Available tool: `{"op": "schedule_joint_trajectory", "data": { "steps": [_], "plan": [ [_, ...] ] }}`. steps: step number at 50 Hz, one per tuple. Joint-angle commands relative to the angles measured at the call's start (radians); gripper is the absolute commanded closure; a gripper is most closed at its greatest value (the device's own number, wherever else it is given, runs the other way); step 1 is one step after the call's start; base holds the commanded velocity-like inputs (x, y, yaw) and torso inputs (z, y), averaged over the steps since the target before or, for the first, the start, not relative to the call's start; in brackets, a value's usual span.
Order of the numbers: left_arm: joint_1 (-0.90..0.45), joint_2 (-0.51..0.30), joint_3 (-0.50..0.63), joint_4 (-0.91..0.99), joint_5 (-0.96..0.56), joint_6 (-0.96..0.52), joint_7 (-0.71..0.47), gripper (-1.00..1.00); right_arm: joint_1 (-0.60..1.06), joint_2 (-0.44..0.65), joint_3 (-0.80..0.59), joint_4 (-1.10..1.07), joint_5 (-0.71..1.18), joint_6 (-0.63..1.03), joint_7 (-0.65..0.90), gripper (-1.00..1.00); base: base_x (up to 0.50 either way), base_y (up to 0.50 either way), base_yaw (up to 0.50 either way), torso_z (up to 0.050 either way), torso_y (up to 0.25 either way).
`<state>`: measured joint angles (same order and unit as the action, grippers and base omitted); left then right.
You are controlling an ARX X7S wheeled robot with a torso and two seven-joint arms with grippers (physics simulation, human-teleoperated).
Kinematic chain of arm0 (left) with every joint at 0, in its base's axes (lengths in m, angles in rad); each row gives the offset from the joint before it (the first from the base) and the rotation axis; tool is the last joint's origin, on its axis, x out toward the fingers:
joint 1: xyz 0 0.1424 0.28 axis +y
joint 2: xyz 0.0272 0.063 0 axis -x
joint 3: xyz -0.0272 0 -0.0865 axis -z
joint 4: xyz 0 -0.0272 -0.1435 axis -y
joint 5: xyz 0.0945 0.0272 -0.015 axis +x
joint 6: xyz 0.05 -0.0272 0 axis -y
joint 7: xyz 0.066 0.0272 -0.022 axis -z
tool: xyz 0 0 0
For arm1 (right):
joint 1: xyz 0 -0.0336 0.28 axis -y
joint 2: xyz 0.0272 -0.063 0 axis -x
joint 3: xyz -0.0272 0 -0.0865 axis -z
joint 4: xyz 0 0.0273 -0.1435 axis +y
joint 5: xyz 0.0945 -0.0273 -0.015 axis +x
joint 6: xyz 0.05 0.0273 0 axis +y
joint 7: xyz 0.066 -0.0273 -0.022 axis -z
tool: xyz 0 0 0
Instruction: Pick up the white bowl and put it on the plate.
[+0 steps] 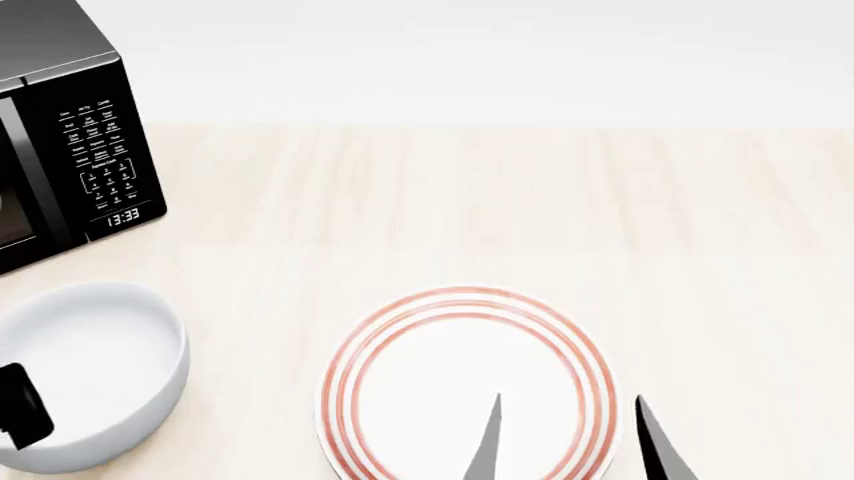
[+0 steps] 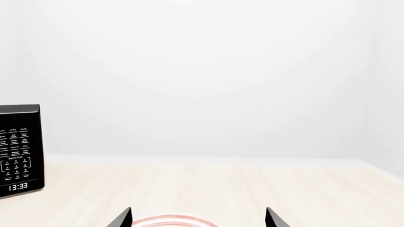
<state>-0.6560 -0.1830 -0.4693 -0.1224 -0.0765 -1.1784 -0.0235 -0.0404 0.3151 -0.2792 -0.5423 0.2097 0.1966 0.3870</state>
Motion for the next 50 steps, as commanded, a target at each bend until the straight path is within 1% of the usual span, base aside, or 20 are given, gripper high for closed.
{"op": "schedule_joint_trajectory", "data": {
  "steps": [1,7,8,26,37,43,50],
  "plan": [
    [-0.007,0.0,-0.006,-0.024,-0.009,0.015,0.0,-1.0,0.003,0.002,-0.002,0.003,0.004,-0.002,0.002,-1.0,0.0,0.0,0.0,0.0,0.0],
    [-0.007,0.001,-0.008,-0.025,-0.013,0.02,-0.002,-1.0,0.003,0.003,-0.006,0.004,0.004,-0.002,0.004,-1.0,0.0,0.0,0.0,0.0,0.0],
    [-0.007,0.002,-0.008,-0.028,-0.013,0.023,-0.003,1.0,0.005,0.003,-0.006,0.008,0.004,-0.003,0.003,-1.0,0.0,0.0,0.0,0.0,0.0],
    [0.005,0.003,-0.044,-0.016,-0.03,0.032,-0.009,1.0,0.007,0.007,-0.012,0.019,0.008,-0.011,0.005,-1.0,0.0,0.0,0.0,0.0,0.0],
    [0.001,0.022,-0.105,0.017,-0.051,0.031,-0.03,1.0,0.005,0.01,-0.018,0.016,0.007,-0.011,0.01,-1.0,0.0,0.0,0.0,0.0,0.0],
    [-0.012,0.038,-0.13,0.062,-0.069,0.013,-0.037,1.0,0.006,0.011,-0.02,0.016,0.006,-0.011,0.012,-1.0,0.0,0.0,0.0,0.0,0.0],
    [-0.062,0.058,-0.142,0.141,-0.094,-0.056,-0.052,1.0,0.005,0.014,-0.02,0.017,0.007,-0.016,0.014,-1.0,0.0,0.0,0.0,0.0,0.0]
  ]
}}
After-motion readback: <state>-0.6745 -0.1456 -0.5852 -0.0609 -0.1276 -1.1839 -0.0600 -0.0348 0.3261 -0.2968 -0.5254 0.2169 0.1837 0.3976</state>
